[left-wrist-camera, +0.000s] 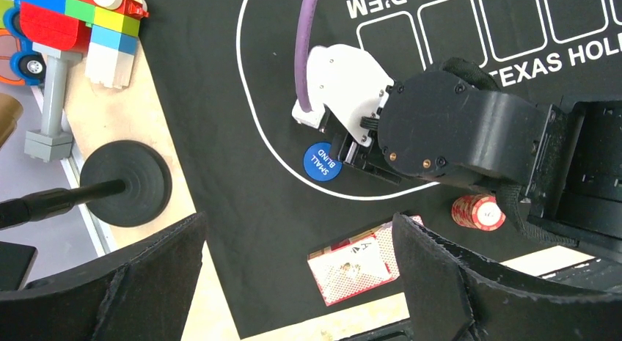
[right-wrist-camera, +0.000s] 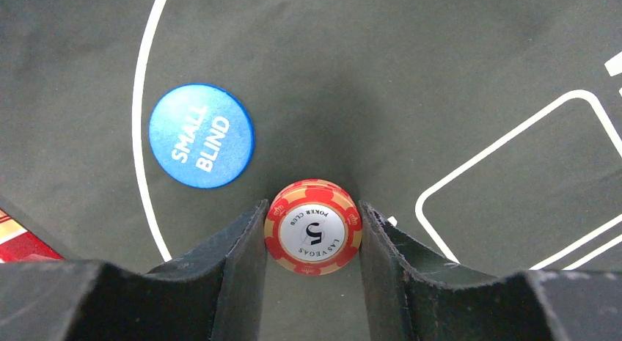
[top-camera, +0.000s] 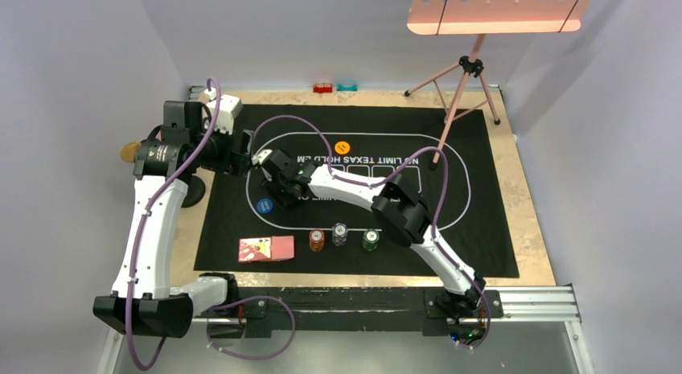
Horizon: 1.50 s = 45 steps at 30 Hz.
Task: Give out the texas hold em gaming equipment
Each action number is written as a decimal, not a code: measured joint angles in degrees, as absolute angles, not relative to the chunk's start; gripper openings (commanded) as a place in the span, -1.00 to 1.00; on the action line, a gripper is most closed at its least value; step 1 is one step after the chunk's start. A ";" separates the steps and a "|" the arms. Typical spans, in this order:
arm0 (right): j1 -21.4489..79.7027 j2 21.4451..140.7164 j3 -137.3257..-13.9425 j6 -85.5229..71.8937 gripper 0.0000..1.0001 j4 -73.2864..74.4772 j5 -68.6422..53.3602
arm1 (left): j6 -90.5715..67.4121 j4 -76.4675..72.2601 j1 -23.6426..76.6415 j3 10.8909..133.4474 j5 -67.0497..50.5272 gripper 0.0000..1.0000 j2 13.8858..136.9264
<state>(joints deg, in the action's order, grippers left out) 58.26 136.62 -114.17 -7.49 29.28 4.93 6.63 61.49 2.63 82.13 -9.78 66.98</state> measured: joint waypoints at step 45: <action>61.60 103.81 -79.44 -4.19 0.78 29.95 -0.67 | 7.31 62.26 2.63 83.20 -7.94 0.99 67.66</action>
